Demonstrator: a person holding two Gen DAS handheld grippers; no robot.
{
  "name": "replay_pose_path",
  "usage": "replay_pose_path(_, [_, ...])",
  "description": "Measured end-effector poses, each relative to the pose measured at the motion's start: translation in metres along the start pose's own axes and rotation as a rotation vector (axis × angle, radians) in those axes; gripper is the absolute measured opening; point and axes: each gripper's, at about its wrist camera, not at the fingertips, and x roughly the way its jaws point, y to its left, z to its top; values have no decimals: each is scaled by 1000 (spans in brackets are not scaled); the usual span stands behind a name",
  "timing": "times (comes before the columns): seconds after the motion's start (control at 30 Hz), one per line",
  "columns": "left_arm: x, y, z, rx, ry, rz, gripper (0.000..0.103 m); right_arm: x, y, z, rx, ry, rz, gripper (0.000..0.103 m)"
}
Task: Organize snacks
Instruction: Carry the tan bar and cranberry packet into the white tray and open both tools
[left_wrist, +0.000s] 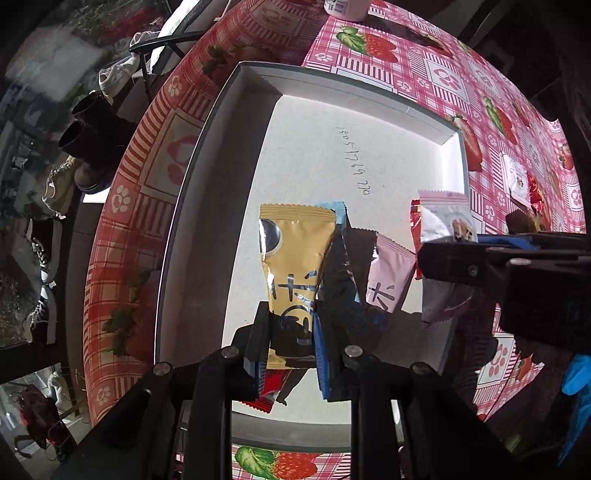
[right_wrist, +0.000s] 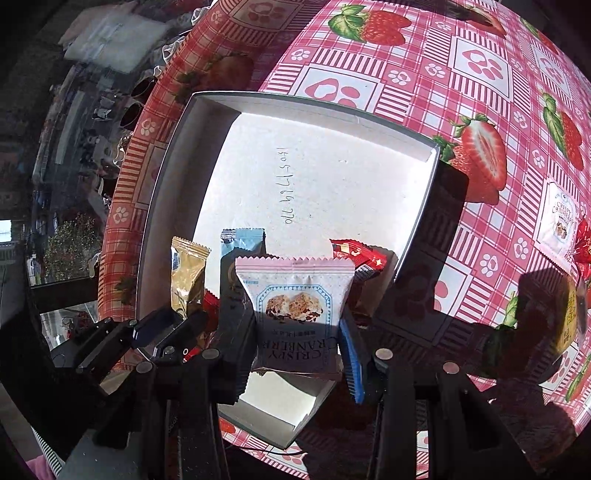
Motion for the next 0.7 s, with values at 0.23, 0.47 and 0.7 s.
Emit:
replay_pose_path(0.23, [1,-2,0,-12,7,14,54,4,6,1,-6,2,-18,49])
replay_pose_path(0.47, [-3,-10,-1,-8,4,24,73,-11,-16,-5,40,-33,-44,102])
replay_pose_path(0.7, [-8,-49,-1,62,9,18,73,-22,-73,-36,154,-52,-119,103])
